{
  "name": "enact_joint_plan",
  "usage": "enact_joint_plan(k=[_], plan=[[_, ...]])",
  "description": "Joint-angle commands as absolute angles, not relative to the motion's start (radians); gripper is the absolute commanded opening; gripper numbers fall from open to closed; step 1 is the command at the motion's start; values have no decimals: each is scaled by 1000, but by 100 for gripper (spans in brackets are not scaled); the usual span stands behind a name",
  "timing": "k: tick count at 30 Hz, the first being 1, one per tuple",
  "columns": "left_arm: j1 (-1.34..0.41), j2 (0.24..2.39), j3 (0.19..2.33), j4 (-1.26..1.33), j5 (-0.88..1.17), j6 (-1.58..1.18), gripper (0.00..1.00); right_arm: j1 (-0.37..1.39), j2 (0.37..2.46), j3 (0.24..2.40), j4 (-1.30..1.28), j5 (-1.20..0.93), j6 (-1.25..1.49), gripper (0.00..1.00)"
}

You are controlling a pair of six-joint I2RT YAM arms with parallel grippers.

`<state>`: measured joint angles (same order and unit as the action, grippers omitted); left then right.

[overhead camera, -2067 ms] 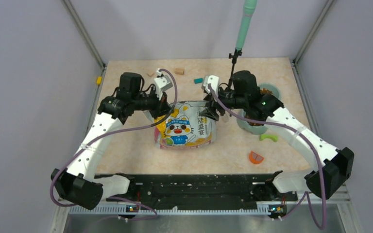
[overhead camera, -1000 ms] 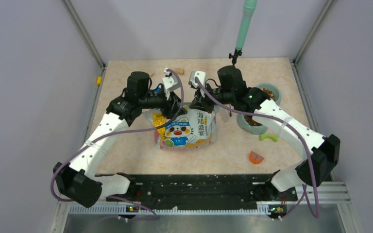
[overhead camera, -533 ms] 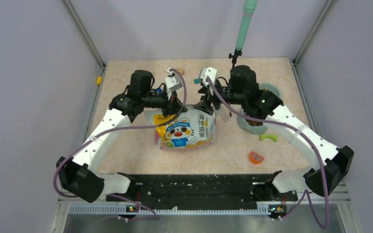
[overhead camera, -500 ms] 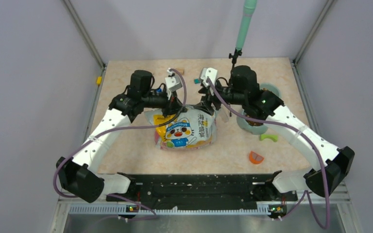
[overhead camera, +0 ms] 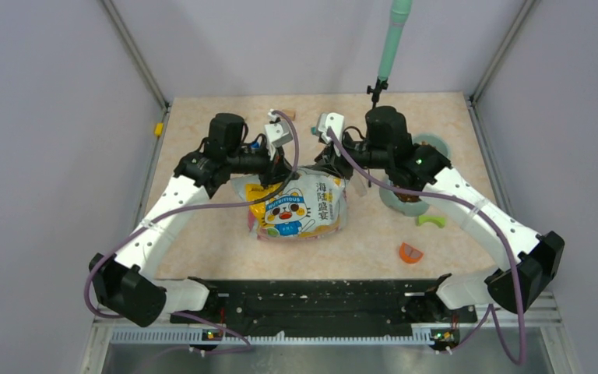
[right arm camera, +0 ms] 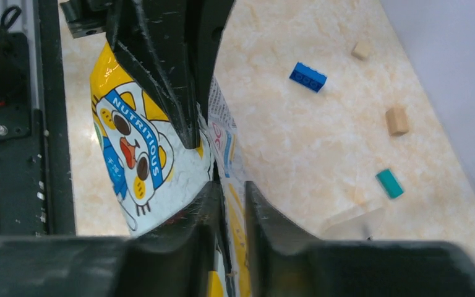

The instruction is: Serve the pet food

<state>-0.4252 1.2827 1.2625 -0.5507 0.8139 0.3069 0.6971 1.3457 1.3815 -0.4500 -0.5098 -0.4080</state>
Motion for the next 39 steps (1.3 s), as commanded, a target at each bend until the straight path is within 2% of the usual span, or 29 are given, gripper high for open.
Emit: enact_joint_plan(k=[1,3,8,19,24,30,37,38,39], plan=[[-425,1236,1281,-543,789,282,0,687,1324,1396,-465,-486,-432,42],[-425,1227,1279,-535,777,279,0,686,1312,1380,-482,-463,-452,54],[-418,1206,1284,-521,785,277,0,687,1257,1300,-467,-434,-523,63],[-400,1216,1300,-531,801,282,0,695,1270,1315,-532,-441,-593,63],[-397,1218,1300,-535,795,282,0,695,1219,1313,-457,-515,-533,64],[-394,1208,1297,-532,793,282,0,696,1236,1345,-518,-516,-537,68],[-391,1200,1300,-543,794,287,0,747,1289,1290,-464,-450,-568,68],[-389,1197,1301,-549,793,292,0,766,1304,1289,-461,-424,-578,68],[-388,1195,1303,-557,796,299,0,770,1315,1289,-449,-415,-577,59]])
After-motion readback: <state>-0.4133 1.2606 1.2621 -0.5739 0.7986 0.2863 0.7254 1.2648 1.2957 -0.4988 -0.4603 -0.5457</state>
